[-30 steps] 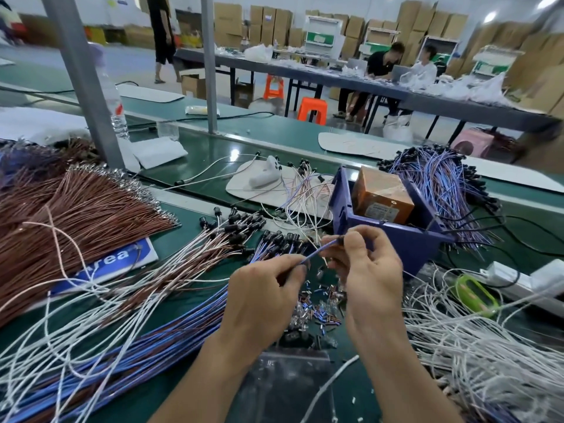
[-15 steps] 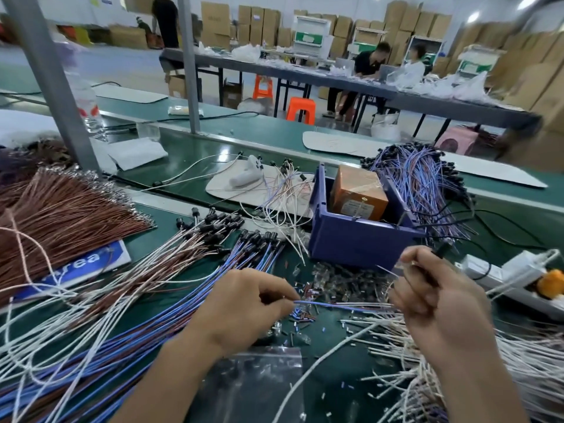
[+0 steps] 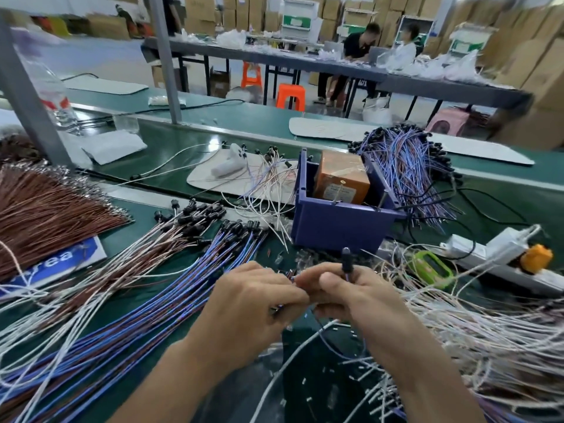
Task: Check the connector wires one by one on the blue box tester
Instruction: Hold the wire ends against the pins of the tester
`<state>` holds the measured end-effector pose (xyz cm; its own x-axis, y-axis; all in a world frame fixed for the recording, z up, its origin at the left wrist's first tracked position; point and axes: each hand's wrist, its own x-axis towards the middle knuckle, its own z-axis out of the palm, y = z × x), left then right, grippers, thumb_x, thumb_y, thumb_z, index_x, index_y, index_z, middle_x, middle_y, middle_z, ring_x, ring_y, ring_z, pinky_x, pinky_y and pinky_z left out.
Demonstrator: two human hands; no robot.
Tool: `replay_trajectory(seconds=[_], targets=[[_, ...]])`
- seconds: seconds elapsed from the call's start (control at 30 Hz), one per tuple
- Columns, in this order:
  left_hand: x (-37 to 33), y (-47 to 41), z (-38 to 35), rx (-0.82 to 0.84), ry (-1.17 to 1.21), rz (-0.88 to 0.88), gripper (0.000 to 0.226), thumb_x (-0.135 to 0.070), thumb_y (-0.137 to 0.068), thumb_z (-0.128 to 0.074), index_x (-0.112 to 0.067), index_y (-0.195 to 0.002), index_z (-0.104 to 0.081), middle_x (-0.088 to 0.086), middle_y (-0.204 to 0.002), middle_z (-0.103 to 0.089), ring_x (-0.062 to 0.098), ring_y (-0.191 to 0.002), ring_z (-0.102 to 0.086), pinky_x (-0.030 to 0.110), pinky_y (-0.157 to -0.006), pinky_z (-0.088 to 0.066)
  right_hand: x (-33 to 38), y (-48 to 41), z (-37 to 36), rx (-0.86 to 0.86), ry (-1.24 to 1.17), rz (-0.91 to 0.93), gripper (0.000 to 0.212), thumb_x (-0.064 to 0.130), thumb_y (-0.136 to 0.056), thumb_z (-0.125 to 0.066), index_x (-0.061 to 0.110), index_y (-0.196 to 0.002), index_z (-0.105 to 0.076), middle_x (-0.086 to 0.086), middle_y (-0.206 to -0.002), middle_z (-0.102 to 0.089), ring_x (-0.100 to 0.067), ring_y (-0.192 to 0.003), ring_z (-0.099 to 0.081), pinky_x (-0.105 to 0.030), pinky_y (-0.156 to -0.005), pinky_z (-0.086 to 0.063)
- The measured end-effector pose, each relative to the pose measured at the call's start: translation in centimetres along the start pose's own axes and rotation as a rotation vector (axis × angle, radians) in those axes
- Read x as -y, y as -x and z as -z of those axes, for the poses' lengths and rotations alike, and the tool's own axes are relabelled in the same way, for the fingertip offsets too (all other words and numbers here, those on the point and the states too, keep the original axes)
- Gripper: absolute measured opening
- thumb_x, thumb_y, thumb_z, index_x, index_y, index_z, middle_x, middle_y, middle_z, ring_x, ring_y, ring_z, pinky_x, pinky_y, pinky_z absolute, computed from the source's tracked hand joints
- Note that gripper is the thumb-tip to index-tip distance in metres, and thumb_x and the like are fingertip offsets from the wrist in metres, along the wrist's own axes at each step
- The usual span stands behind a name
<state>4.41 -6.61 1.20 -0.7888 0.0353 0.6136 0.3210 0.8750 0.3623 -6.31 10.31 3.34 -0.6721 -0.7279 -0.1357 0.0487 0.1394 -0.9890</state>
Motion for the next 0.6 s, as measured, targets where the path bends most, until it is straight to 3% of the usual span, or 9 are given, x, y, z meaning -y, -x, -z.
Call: replay_trajectory(seconds=[0.1,0.23,0.33,0.4,0.6], targets=[[0.2,0.2,0.1,-0.054,-0.018,0.136,0.011,-0.036,-0.076,-0.081,-0.03,-0.085,-0.083,-0.016,-0.08,-0.077,0.004,-0.07,-0.068,0.031,-0.073,-0.052,-0.5,-0.4,-1.4,0.062,0.132,-0.028,0.039,0.005,-0.105,-0.046,0.025,-0.1,-0.079,0.002,-0.089,-0.078,-0.012,-0.078,-0.072,-0.016,-0.061,-0.049],[0.7,0.2,0.7,-0.089,0.213,0.429,0.017,-0.038,-0.072,-0.088,-0.037,-0.088,-0.08,-0.023,-0.078,-0.075,-0.001,-0.071,-0.068,0.015,-0.066,-0.048,-1.0,-0.6,-1.5,0.053,0.196,-0.037,0.02,0.012,-0.102,-0.055,0.01,-0.094,-0.074,0.005,-0.054,-0.052,-0.008,-0.05,-0.043,-0.02,-0.05,-0.033],[2.0,0.0,1.6,-0.196,0.429,0.649,0.024,-0.02,-0.074,-0.091,-0.04,-0.084,-0.082,-0.013,-0.072,-0.077,0.008,-0.061,-0.068,0.019,-0.058,-0.052,-0.9,-0.4,-0.8,-0.036,0.137,-0.022,0.025,0.015,-0.099,-0.062,0.007,-0.082,-0.078,0.006,-0.051,-0.036,-0.009,-0.047,-0.028,-0.021,-0.045,-0.019],[2.8,-0.1,2.3,-0.278,0.53,0.749,0.027,-0.011,-0.076,-0.089,-0.037,-0.08,-0.084,-0.005,-0.072,-0.078,0.014,-0.062,-0.069,0.023,-0.061,-0.056,-0.6,-0.2,-0.3,-0.076,0.095,-0.031,0.028,0.015,-0.099,-0.062,0.009,-0.078,-0.079,0.005,-0.051,-0.031,-0.01,-0.046,-0.025,-0.023,-0.045,-0.015],[3.1,-0.3,2.6,-0.404,0.686,0.864,0.028,-0.003,-0.079,-0.084,-0.031,-0.074,-0.084,-0.002,-0.075,-0.079,0.0,-0.063,-0.068,0.01,-0.062,-0.051,-0.7,0.2,0.4,-0.117,-0.101,-0.069,0.031,0.015,-0.1,-0.059,0.004,-0.077,-0.077,0.004,-0.05,-0.028,-0.01,-0.046,-0.019,-0.032,-0.055,-0.01]])
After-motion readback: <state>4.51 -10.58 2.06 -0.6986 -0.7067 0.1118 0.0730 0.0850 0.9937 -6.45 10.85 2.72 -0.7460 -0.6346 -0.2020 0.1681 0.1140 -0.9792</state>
